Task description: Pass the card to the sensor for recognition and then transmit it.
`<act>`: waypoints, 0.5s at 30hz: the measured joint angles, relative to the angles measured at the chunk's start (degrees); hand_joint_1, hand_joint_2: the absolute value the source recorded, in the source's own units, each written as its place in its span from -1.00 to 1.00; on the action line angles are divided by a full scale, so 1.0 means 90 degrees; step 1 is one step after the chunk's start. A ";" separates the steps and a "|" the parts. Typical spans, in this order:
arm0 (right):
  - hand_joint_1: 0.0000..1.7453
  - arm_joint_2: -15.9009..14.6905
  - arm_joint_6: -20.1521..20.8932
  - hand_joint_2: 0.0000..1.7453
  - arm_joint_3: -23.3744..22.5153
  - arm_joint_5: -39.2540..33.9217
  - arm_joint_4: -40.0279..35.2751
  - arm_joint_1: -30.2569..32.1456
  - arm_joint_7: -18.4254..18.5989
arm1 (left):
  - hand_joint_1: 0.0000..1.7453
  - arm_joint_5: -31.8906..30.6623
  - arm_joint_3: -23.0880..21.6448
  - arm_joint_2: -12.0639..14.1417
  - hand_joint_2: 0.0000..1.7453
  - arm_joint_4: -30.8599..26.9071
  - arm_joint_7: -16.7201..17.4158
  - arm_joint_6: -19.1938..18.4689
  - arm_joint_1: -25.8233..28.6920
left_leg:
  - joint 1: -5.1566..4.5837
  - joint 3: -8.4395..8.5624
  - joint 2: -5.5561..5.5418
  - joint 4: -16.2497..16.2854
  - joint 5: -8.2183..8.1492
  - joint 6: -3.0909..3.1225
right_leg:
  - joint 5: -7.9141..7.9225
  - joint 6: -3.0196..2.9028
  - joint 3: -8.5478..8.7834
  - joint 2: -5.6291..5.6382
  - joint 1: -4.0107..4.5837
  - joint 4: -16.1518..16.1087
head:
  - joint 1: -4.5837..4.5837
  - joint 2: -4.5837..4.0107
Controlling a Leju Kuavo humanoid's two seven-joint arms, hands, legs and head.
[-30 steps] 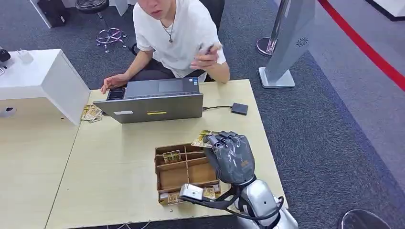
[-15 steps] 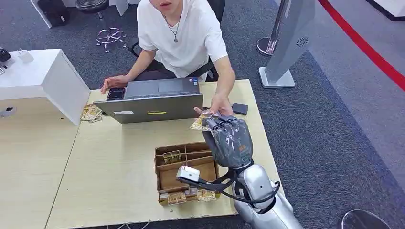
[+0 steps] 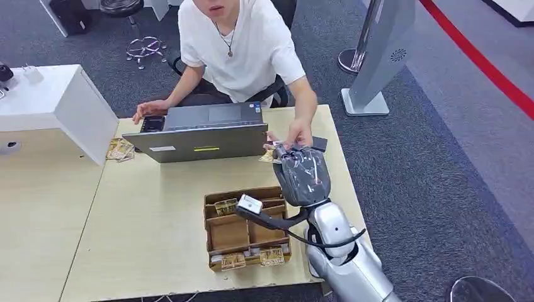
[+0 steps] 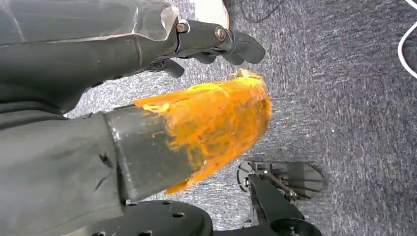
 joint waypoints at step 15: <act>-1.00 0.0002 -0.0148 -1.00 -0.0010 -0.0087 -0.0263 0.0266 0.0020 | -1.00 -0.0017 0.0005 -0.0019 -1.00 0.0000 0.0024 0.0002 0.0009 | 0.0000 0.0000 0.0000 0.0000 0.0000 0.0000 | 0.0000 0.0000 0.0000 0.0000 0.0000 0.0000 | 0.0000 0.0000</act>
